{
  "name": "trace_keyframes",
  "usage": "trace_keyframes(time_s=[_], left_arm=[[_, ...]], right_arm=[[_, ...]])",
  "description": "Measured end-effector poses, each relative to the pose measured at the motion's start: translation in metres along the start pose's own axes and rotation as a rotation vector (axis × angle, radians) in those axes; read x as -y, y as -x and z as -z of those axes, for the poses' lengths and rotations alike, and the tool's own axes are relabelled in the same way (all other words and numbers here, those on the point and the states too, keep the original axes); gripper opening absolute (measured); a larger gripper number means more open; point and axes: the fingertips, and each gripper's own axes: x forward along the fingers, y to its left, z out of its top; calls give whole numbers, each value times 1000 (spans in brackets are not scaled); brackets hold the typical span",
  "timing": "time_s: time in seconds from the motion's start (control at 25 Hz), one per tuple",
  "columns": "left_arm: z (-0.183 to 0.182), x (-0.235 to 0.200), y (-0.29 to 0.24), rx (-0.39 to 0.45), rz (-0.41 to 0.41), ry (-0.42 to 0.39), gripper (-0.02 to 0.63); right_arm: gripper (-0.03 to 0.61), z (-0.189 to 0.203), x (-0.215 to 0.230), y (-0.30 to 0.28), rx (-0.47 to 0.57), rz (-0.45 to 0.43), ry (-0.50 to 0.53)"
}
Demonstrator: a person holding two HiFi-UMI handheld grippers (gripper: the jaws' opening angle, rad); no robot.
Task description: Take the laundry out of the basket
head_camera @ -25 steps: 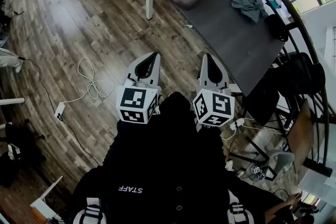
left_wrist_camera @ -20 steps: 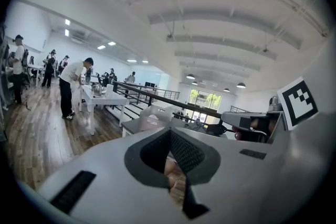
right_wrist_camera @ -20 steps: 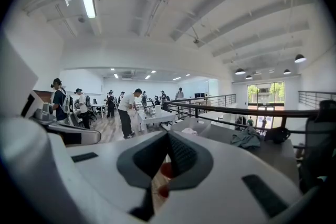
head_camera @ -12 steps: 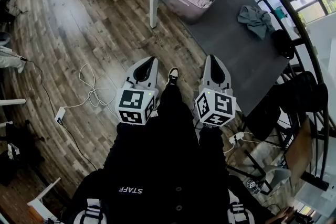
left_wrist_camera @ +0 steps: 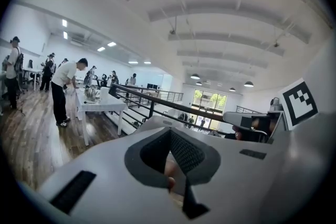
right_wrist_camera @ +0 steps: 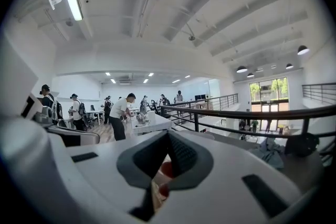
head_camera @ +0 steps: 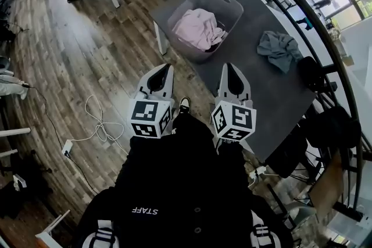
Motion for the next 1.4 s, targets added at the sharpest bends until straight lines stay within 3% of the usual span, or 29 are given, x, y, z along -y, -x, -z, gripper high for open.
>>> trace_keyframes(time_s=[0.32,0.8,0.92,1.08,1.4], left_arm=[[-14,-13,-97,-56,-22,5,0],[-13,-49,-160,-122,-33,21,0],[-11,-61,-170,-149,-23,35,0],[-11,-78,-184,-167,-7,37,0],[8,-99,-210,-232,6,43,0]], right_arm=[[15,-1,40,-96,-51,-42,-9],[20,21,42,-167,-156,-59,-55],[91,30,34,-182,-213,-64,-50],[117,41,21,-202,-259,-82,-57],[266,70,9,-243,-365,-159,-117]])
